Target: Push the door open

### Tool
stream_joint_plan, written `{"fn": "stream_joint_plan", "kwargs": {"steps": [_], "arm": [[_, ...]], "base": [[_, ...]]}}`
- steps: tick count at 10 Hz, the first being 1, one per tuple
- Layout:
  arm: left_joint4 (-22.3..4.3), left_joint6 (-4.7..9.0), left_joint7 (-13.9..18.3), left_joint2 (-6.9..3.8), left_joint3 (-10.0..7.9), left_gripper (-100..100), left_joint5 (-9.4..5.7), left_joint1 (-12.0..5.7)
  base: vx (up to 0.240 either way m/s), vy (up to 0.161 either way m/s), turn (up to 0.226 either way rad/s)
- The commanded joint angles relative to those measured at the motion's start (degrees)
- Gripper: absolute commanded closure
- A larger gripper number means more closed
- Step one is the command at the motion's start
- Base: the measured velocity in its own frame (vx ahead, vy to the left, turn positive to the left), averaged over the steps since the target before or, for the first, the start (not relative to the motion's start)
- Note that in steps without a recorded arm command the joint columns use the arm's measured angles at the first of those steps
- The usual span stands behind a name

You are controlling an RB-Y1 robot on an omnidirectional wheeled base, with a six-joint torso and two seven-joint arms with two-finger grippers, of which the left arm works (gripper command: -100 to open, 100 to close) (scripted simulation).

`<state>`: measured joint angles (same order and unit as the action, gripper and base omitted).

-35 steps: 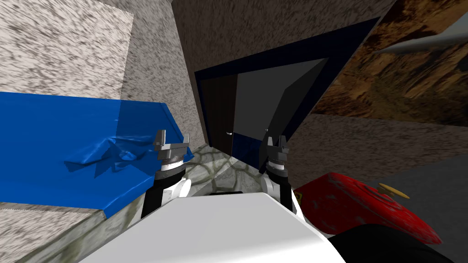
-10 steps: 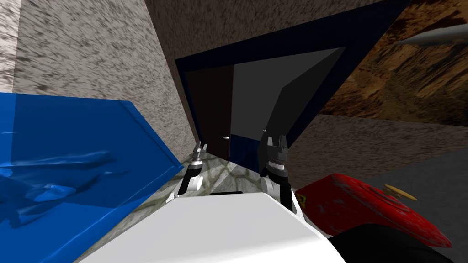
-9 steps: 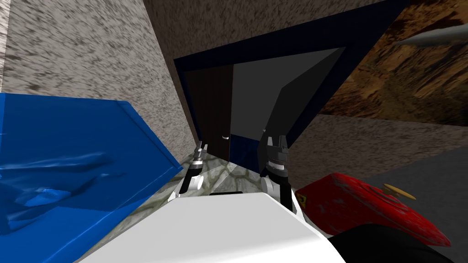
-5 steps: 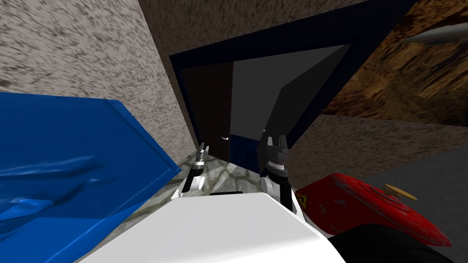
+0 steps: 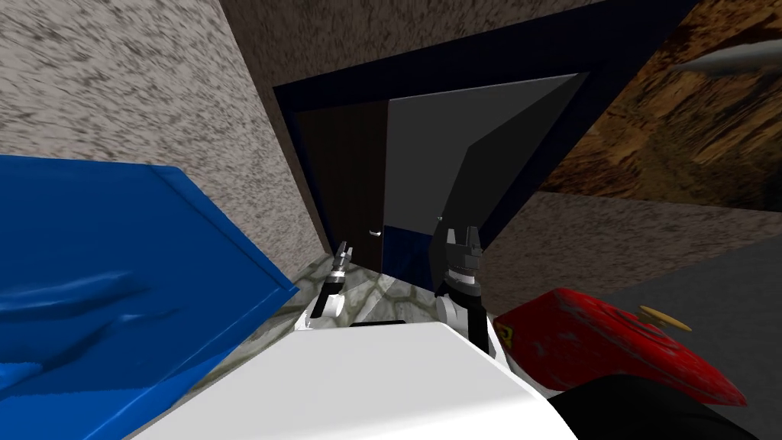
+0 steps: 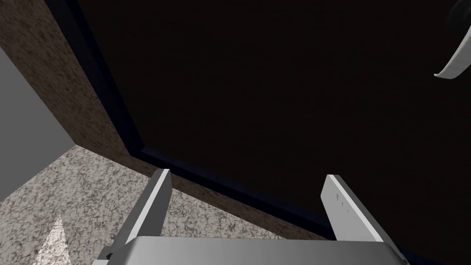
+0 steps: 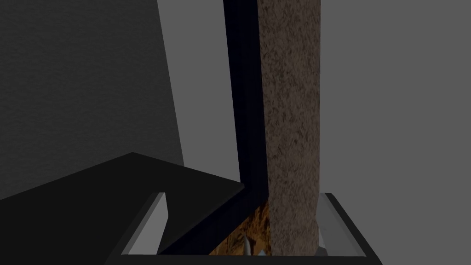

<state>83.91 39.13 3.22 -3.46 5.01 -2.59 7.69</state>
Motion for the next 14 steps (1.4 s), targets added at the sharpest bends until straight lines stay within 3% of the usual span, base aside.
{"fn": "stream_joint_plan", "kwargs": {"steps": [1, 3, 7, 11, 12, 14], "arm": [[-2.9, 0.37, -0.2, -0.2, 0.26, -100, -0.04, -1.12], [-7.2, 1.01, -0.5, -0.21, 0.57, -100, -0.06, -2.88], [-12.6, 1.64, -0.8, -0.12, 0.88, -100, -0.07, -4.6], [-20.8, 2.86, -1.5, 0.23, 1.47, -100, -0.11, -7.94], [-21.3, 2.86, -1.5, 0.23, 1.47, -100, -0.11, -7.94], [-25.0, 3.45, -1.8, 0.48, 1.76, -100, -0.12, -9.55]], "base": [[0.081, 0.046, -0.083], [0.098, 0.054, -0.075], [0.063, 0.03, -0.041], [0.075, 0.039, -0.068], [0.056, 0.039, -0.01], [0.069, 0.033, -0.054]]}}
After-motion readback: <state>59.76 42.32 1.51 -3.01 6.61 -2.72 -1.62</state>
